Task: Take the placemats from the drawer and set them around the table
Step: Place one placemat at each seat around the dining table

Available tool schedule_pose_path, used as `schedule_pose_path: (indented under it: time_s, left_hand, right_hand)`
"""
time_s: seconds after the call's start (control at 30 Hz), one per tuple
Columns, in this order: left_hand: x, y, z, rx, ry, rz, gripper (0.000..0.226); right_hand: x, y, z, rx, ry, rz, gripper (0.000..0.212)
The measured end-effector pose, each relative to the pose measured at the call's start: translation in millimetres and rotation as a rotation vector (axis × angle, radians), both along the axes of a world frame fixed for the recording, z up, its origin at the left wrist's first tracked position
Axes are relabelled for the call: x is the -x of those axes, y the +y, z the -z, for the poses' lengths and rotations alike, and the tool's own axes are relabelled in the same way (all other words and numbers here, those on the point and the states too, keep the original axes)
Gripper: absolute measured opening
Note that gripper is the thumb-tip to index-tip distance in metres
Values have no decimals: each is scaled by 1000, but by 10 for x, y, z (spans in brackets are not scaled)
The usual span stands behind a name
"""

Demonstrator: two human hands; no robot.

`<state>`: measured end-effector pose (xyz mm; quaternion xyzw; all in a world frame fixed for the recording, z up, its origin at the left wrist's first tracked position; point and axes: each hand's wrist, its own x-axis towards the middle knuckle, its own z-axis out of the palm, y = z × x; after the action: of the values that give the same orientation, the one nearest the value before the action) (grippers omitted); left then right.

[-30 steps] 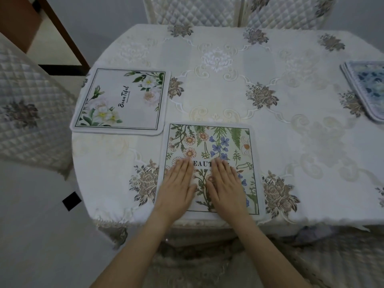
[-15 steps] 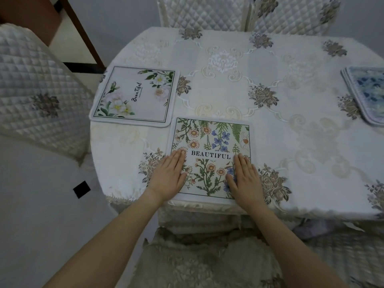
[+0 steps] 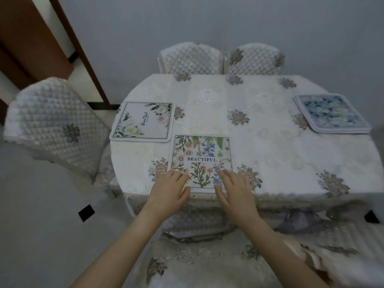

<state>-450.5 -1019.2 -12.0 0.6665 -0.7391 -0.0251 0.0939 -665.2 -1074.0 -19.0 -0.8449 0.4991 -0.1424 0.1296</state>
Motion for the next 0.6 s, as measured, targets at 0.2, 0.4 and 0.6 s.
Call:
schedule_pose_path:
  time_s: [0.2,0.4,0.6]
  left_hand:
    - [97,948,-187,121,70,67,49]
    - [297,1735,4,8,121,216,55]
    - [630,2291,159,-100,137,437,51]
  right_hand:
    - [160,1194,-173,58,35,126,53]
    - [379,2369,-20,15,-23,359,56]
    - [684,3422,95,-56,-41,589,53]
